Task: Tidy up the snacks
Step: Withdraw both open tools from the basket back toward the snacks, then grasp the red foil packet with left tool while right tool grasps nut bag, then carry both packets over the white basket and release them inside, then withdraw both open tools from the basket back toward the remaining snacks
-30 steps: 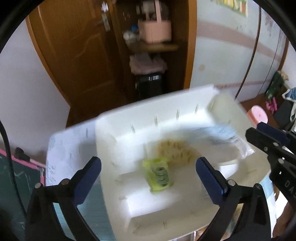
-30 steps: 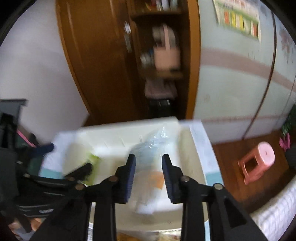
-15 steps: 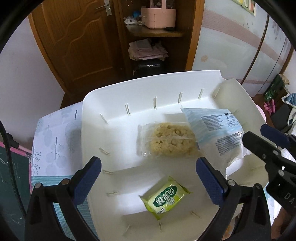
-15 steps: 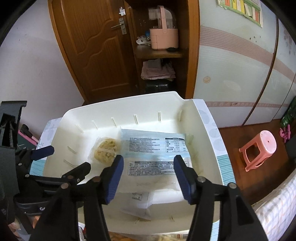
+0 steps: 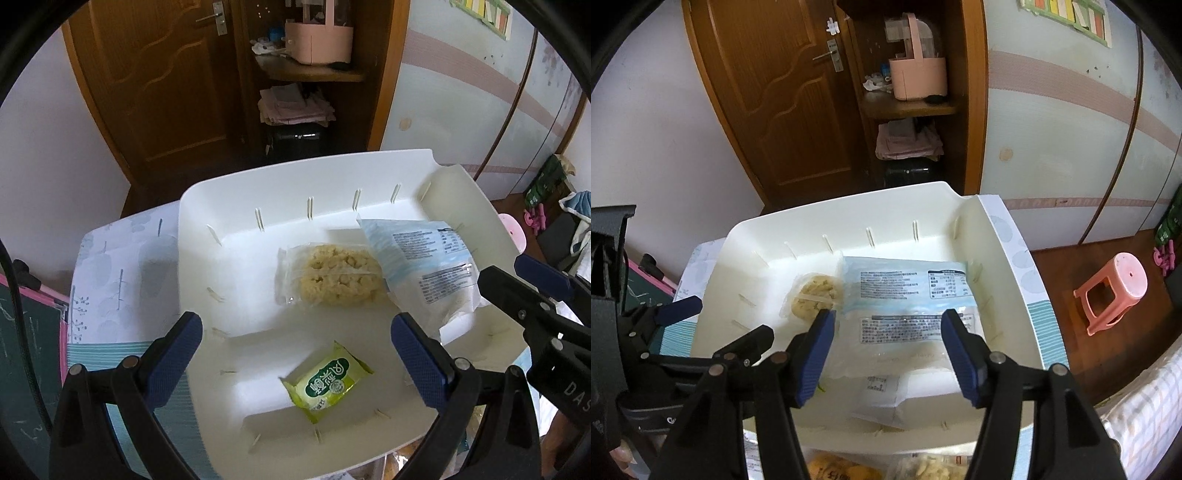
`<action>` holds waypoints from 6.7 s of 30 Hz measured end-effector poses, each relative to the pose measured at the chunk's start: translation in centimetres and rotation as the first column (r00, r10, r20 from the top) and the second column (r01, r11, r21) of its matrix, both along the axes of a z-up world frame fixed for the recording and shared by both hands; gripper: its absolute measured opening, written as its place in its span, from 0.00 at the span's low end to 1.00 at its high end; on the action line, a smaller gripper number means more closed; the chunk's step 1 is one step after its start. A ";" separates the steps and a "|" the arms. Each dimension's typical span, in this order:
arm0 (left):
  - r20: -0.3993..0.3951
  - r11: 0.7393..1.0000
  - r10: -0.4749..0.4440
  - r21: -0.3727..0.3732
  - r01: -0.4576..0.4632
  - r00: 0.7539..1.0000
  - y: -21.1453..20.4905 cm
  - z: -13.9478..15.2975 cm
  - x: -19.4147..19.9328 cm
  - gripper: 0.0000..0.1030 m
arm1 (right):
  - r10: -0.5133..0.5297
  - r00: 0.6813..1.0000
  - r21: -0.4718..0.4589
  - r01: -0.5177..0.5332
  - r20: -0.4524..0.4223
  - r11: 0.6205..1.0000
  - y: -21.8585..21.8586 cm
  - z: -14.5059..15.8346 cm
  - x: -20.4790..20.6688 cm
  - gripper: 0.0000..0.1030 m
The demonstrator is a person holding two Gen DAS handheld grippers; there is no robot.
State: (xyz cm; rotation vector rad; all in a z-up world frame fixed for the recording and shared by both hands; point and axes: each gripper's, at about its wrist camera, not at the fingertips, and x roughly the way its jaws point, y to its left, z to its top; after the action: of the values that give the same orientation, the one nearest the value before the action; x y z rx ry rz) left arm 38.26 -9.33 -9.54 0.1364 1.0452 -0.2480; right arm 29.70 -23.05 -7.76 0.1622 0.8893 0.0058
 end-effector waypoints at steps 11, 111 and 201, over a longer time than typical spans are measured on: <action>0.061 1.000 -0.011 -0.005 0.011 0.998 0.7 4.8 -3.7 0.99 | 0.008 0.998 -0.003 -0.008 0.067 1.000 0.5 4.2 -3.9 0.59; -0.018 1.000 0.025 -0.014 -0.026 1.000 10.7 0.1 -27.4 0.29 | 0.269 0.962 0.046 -0.267 -0.046 0.963 3.3 -6.3 -28.5 0.46; 0.307 0.997 0.033 -0.079 -0.009 0.951 4.4 20.7 -21.2 0.98 | -0.004 0.963 0.052 -0.011 0.271 0.999 4.4 17.1 -17.8 0.66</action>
State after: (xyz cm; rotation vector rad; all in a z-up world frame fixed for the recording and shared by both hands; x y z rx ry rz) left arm 17.09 -4.95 11.17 0.0907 0.7241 -0.2391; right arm 11.95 -18.63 9.34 0.2044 0.6162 0.0538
